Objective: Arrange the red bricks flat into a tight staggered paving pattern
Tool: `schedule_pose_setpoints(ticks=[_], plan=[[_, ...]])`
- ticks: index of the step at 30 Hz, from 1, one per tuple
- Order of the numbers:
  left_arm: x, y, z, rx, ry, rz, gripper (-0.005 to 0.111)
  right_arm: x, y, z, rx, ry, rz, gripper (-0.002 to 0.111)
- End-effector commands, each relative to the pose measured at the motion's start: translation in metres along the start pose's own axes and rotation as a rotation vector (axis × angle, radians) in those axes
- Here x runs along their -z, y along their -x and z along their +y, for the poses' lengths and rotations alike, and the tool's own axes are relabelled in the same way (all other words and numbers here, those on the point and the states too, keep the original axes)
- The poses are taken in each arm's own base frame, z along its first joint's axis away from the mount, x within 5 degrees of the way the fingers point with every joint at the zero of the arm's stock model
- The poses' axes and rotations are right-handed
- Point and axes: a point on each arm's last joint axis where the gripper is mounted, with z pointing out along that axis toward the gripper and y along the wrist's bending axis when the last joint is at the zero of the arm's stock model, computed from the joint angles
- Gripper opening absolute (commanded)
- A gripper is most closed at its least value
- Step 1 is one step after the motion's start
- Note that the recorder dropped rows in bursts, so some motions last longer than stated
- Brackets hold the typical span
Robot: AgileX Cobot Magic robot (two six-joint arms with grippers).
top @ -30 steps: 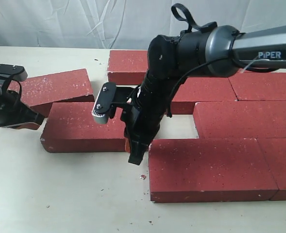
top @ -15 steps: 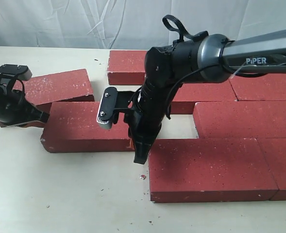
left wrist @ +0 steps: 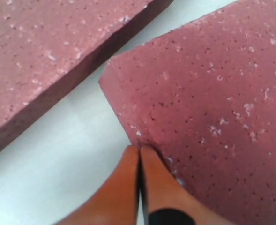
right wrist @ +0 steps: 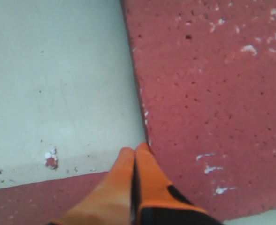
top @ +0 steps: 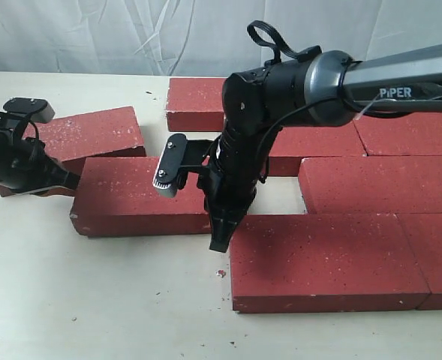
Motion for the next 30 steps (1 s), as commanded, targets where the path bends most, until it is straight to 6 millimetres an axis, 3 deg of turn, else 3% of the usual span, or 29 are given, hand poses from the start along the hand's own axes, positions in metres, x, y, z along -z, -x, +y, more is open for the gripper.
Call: schedule_pose_setpoints(ticks=[1,16,22,30], plan=[[0.0,0.002,-0.003,0.005,-0.03,-0.007,0.0,0.007,-0.001,-0.004,0.01,-0.034,0.006,-0.001],[0.0,0.002,-0.002,0.0,-0.012,-0.01,0.0,0.02,-0.008,0.003,0.014,0.009,0.083,-0.001],[0.0,0.001,0.0,-0.026,0.006,0.001,0.0,0.06,-0.009,0.004,-0.092,-0.057,-0.006,-0.001],[0.0,0.001,0.001,-0.03,0.017,0.001,0.0,0.089,-0.065,-0.029,-0.322,-0.208,-0.119,-0.001]])
